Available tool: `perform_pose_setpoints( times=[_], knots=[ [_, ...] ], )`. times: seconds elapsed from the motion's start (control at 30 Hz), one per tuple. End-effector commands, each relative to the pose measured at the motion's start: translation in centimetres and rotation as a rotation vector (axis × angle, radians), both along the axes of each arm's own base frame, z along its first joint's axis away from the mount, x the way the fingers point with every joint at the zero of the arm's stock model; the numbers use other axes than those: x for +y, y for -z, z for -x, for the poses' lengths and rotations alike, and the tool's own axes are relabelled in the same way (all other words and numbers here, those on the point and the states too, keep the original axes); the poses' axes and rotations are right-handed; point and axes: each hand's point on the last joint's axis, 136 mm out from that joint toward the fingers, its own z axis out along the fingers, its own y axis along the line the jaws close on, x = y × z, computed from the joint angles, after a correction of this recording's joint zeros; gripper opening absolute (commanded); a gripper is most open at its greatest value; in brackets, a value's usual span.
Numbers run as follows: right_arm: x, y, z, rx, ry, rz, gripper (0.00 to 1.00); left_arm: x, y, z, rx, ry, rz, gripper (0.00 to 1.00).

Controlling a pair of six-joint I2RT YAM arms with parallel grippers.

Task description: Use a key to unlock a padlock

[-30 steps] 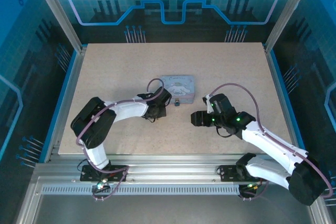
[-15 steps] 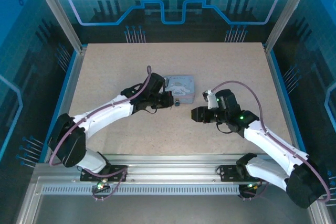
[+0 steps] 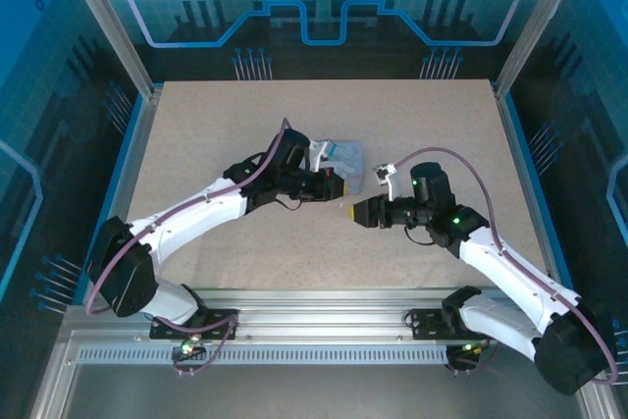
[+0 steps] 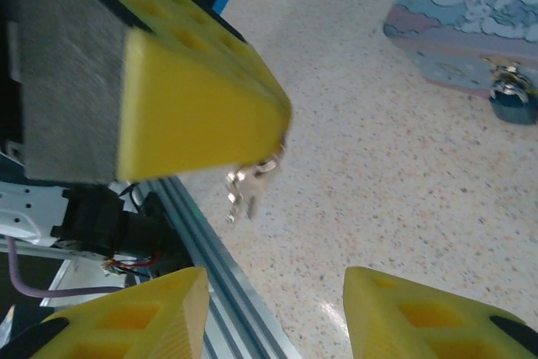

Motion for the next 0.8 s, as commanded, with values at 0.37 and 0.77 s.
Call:
perform_pose_setpoints(
  times=[0.37,0.77],
  knots=[
    [1.0,-3.2,-0.6,-0.085,-0.029,-0.066,0.32,-1.9,-3.2,1.3,-0.014,0.063,0.1,0.0],
    [0.6,-2.8,-1.3,-0.078,0.009,-0.033,0.09,-2.1,-3.7,1.8,-0.016,0.081,0.116,0.0]
  ],
)
